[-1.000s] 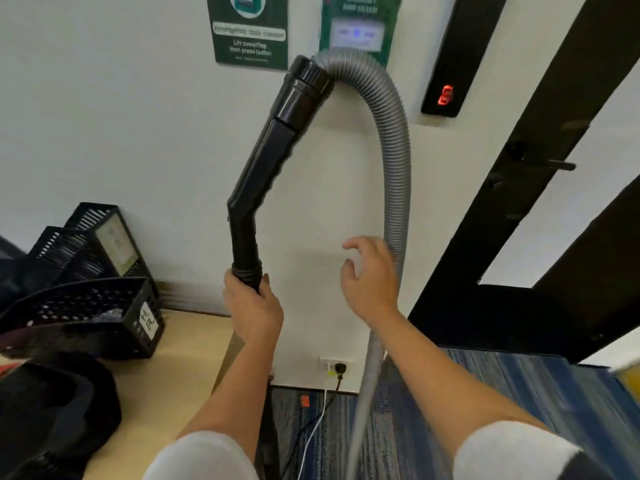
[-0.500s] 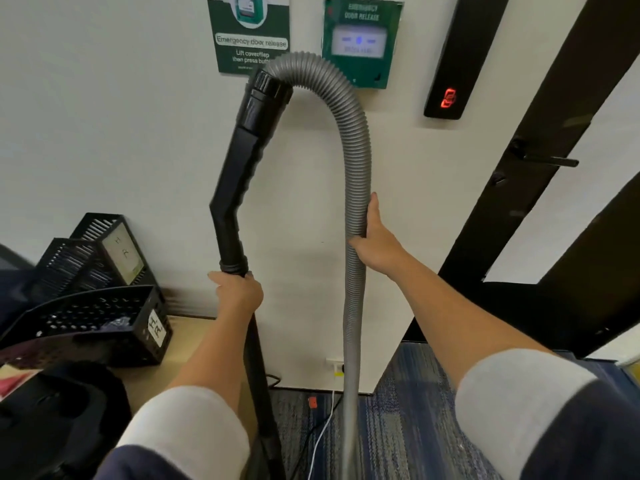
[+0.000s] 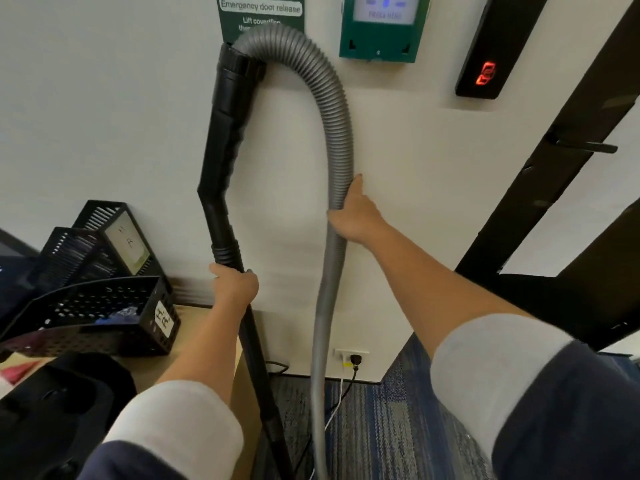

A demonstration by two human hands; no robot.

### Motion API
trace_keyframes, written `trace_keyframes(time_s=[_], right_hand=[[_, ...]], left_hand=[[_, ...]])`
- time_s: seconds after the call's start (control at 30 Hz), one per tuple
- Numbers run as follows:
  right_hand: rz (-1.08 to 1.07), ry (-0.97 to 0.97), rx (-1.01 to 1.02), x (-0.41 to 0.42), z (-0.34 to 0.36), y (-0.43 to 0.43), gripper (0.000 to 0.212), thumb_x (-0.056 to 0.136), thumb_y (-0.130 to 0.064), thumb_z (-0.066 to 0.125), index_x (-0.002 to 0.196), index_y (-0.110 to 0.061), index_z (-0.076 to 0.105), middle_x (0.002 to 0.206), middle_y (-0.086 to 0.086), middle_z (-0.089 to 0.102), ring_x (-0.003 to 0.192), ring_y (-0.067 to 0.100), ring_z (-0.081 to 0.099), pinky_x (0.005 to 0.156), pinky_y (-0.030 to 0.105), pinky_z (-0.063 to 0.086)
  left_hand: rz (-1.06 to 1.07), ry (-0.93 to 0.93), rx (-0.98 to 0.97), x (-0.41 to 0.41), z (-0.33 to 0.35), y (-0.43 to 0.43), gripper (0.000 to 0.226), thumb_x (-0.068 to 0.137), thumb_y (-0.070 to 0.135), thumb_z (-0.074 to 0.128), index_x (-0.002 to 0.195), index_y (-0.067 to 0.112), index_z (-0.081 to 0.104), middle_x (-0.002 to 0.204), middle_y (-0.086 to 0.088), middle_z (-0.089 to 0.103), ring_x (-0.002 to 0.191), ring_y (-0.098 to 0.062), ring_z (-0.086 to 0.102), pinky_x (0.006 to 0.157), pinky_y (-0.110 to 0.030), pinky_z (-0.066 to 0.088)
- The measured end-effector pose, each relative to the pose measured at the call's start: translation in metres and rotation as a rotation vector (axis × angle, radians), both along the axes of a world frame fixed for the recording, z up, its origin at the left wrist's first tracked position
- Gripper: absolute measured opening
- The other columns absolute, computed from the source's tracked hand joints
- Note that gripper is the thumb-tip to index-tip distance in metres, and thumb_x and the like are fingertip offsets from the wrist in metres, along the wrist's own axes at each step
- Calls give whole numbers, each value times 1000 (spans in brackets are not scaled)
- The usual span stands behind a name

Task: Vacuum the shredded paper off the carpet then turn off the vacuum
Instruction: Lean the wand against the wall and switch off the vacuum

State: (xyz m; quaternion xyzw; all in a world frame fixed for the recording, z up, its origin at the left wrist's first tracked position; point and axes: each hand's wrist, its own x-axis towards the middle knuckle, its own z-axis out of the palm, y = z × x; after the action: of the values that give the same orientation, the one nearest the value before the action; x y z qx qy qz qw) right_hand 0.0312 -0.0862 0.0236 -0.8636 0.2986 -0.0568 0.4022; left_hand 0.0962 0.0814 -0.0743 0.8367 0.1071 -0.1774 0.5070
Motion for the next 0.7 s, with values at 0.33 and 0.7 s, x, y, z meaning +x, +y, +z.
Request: trace_keyframes(time_s=[0.33,0.7], right_hand=[[-212,-146,-6,-25,-13,-25,100,85,-16,57,147,-31,-20,141,16,23,121,34,42,100,47,43],[-175,-106,-4,-40,-15,-28,99,85,-19,59,148,-31,-17,144,16,19,124,34,38,102,46,41]], left_hand=[[-50,-83,-25,-6,-1,-1,56,89,11,59,135,7,27,118,-18,50,95,-30,51,78,-39,45],[47,-176,-21,-15,-4,-4,78,82,9,62,144,13,15,125,-19,45,104,-35,54,90,-52,49]])
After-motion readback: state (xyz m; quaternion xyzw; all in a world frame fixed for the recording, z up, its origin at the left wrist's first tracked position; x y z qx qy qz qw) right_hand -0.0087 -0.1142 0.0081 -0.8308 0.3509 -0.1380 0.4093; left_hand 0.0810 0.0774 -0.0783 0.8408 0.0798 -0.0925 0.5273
